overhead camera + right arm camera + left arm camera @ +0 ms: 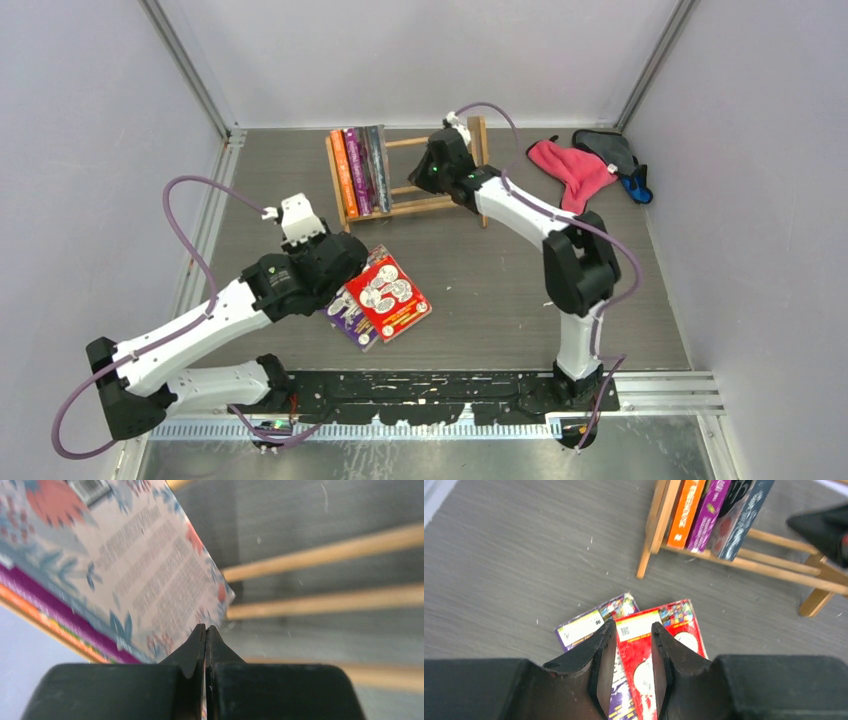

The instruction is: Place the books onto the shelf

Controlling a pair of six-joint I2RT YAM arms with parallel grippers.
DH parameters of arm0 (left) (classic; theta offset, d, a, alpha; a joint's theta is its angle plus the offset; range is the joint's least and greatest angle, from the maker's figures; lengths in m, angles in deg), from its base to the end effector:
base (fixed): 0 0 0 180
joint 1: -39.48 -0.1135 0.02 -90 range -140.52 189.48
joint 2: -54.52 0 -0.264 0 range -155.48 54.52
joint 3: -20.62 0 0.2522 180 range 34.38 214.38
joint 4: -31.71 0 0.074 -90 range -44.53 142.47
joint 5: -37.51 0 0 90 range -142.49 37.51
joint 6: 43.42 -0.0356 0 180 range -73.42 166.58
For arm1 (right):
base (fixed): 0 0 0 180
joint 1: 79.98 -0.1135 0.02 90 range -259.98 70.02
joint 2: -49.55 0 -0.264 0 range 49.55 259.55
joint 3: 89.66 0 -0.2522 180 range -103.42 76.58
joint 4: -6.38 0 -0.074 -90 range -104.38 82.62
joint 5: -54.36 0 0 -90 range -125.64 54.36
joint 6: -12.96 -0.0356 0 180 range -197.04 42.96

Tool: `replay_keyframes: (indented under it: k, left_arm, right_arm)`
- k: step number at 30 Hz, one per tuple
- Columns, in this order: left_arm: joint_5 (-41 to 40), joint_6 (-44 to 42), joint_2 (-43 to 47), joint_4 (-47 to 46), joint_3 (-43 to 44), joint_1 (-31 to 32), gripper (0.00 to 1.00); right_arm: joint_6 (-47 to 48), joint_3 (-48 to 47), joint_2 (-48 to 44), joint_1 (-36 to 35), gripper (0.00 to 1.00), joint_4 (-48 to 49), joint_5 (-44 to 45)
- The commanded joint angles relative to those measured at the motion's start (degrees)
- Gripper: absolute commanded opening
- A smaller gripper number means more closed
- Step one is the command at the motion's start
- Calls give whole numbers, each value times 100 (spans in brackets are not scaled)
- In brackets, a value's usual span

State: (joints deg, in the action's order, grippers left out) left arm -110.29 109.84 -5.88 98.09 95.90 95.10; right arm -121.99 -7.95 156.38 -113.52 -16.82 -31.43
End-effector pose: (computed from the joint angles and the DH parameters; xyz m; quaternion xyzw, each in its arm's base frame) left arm 0.1328 -0.1408 0.3351 -0.2140 0.8141 -0.0166 0.5396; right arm 0.3673 0.2404 0.2711 0.1046 0.8668 0.2829 0.3970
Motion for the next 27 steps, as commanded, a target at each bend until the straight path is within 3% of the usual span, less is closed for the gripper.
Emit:
replay_keyframes:
  k: [1,8,14,21,27]
  left_arm:
    - [424,788,290,440,-335,26,32]
    - [974,1295,864,-83,-1250,28,34]
    - [1352,1613,1138,-238,-1758,21,36]
    - [1601,1810,1591,-819,-2431,20,39]
    - [1813,1921,1651,-1056,-2665,26,39]
  right_arm:
    - [74,-1358,789,72,1,134,-535]
    - [-49,-3137,2119,77,1,-331,-1031]
    - [-263,-3855,2725,-4,1,-487,-1409]
    - [-311,-4036,2925,-119,1,-571,-1532]
    - [-291,-3532,2624,-126,1,-383,-1405]
